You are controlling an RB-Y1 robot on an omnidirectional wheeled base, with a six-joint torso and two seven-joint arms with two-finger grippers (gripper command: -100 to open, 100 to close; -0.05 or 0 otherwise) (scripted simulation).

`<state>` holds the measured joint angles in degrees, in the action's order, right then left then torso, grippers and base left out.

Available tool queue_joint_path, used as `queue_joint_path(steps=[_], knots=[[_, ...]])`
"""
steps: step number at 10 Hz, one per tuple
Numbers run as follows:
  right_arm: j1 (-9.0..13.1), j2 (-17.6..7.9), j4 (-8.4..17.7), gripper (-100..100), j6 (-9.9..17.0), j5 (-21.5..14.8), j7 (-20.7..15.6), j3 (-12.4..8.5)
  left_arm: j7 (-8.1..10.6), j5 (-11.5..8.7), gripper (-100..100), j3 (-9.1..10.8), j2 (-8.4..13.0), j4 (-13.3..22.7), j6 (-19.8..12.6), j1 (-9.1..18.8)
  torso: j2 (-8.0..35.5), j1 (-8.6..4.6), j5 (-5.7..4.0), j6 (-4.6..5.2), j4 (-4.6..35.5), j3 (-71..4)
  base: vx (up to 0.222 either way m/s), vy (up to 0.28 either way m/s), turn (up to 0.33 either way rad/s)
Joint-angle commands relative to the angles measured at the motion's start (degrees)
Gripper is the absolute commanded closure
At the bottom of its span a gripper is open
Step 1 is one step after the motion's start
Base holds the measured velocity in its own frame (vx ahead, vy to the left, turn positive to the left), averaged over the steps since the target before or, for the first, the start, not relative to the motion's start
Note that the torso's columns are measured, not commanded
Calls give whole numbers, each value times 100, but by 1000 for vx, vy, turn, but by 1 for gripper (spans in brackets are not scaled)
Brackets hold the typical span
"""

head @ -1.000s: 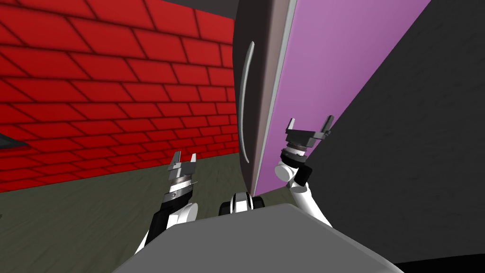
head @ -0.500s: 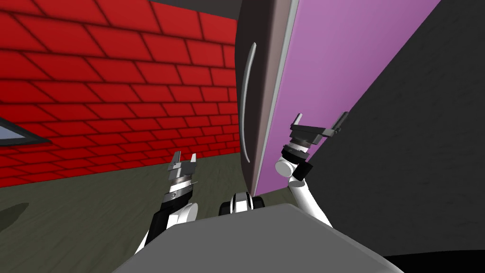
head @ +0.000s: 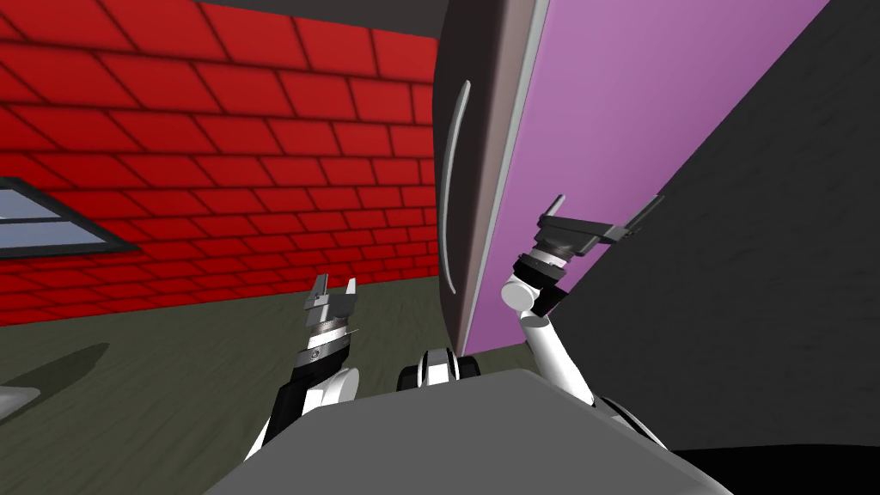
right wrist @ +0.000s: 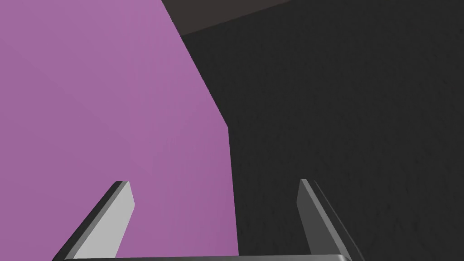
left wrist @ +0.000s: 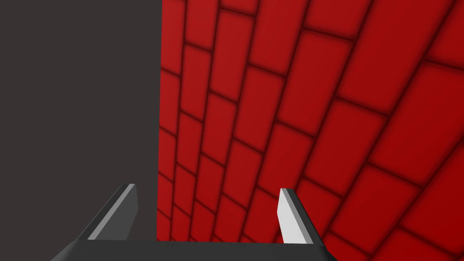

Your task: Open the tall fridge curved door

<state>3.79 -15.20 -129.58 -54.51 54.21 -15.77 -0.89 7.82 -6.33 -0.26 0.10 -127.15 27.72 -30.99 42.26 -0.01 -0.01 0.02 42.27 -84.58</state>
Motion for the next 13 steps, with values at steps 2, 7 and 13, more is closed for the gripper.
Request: queue_joint_path(steps=[2,7,13], knots=[[334,-27,-3,-100,-194,530,-137,-47,0,0,0,0,0,0,0,0,2,1,1,-1,1,1,-15,-8,45],[965,-61,2,-100,-567,1365,-402,-141,0,0,0,0,0,0,0,1,3,2,1,-5,1,1,-18,-6,91],[1607,-54,17,-100,-923,2334,-670,-237,0,0,0,0,0,0,0,0,4,0,0,1,2,3,-20,-6,75]])
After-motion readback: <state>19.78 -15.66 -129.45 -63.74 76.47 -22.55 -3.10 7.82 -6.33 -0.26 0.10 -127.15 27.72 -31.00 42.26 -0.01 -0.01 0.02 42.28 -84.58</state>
